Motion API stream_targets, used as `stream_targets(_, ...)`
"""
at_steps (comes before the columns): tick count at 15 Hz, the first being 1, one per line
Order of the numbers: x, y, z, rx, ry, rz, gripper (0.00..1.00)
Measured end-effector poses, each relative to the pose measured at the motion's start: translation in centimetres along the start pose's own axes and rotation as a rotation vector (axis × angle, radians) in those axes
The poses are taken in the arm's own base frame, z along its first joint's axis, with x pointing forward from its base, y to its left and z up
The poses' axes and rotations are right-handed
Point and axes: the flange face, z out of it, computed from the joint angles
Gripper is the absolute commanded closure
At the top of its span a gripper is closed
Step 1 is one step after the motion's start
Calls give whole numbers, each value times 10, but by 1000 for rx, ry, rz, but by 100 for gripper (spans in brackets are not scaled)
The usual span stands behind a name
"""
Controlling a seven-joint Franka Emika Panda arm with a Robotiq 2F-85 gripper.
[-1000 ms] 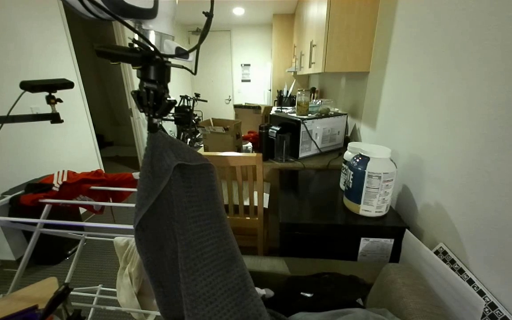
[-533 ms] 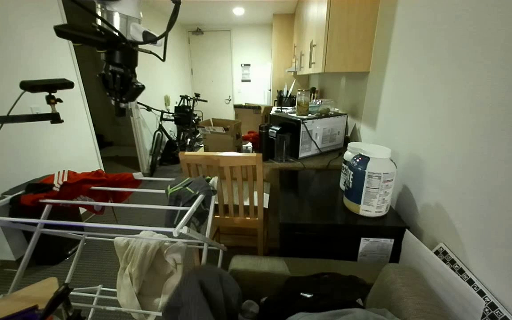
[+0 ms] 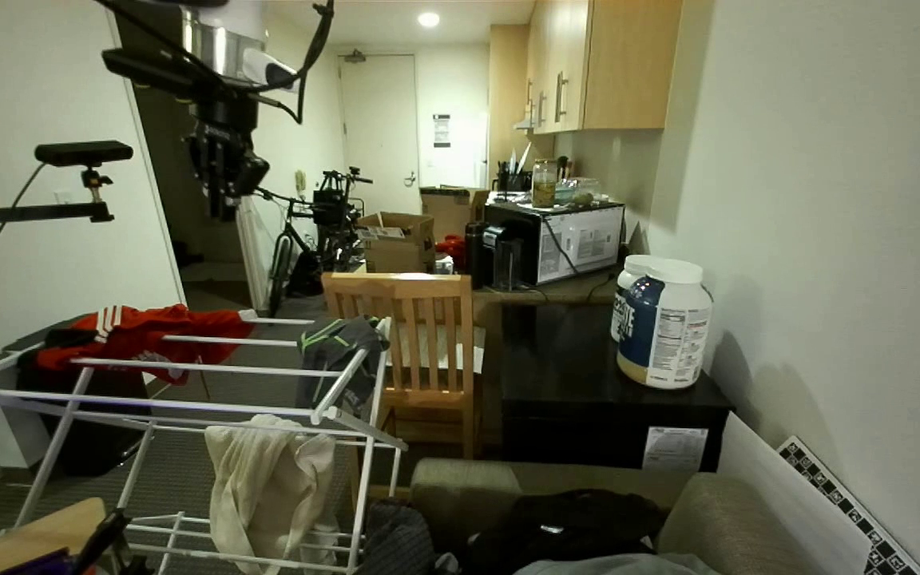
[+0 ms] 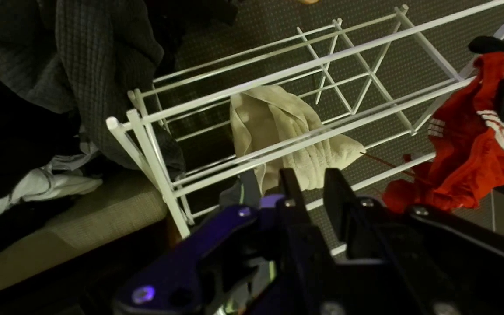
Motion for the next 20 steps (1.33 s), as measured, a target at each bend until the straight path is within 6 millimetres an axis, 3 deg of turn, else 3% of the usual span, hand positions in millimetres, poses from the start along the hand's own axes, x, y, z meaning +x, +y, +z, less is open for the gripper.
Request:
stream_targets(7,-28,176,89,-114,-1,310,3)
stream_targets(11,-49,263,151,-181,21,492,0)
stream_targets(15,-60,317,212,-240,-5,648,0)
stream_targets(20,-62,350,269,-293,-49,744,0)
